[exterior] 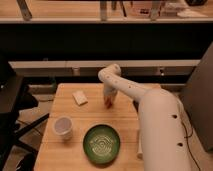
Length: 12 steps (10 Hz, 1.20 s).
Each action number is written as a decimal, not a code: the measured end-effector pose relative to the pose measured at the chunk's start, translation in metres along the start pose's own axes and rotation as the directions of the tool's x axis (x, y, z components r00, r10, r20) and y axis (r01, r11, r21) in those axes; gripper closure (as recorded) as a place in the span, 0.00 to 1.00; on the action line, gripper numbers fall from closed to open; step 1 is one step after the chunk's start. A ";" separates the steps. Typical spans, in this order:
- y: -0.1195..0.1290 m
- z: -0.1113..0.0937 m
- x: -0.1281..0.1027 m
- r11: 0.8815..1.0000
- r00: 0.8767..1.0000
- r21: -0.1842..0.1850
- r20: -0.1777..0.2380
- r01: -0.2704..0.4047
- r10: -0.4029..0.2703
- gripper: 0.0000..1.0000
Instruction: Drag the pepper across the table
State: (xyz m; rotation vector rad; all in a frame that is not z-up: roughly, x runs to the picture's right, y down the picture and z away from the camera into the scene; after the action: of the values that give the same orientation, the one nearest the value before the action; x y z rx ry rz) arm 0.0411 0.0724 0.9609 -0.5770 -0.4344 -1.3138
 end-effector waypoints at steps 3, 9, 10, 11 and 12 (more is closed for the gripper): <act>0.010 0.003 -0.002 1.000 1.000 0.011 -0.004 -0.025 0.025 1.00; 0.021 0.003 -0.006 0.999 0.999 0.015 -0.006 -0.038 0.038 1.00; 0.024 0.003 -0.007 0.999 0.999 0.017 -0.003 -0.045 0.045 1.00; 0.024 0.002 -0.006 0.999 0.999 0.014 -0.005 -0.043 0.043 1.00; 0.024 0.001 -0.006 0.999 0.999 0.009 -0.008 -0.040 0.040 1.00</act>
State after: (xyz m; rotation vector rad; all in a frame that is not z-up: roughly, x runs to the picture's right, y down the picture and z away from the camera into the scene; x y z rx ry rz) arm 0.0638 0.0813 0.9550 -0.5701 -0.4193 -1.2758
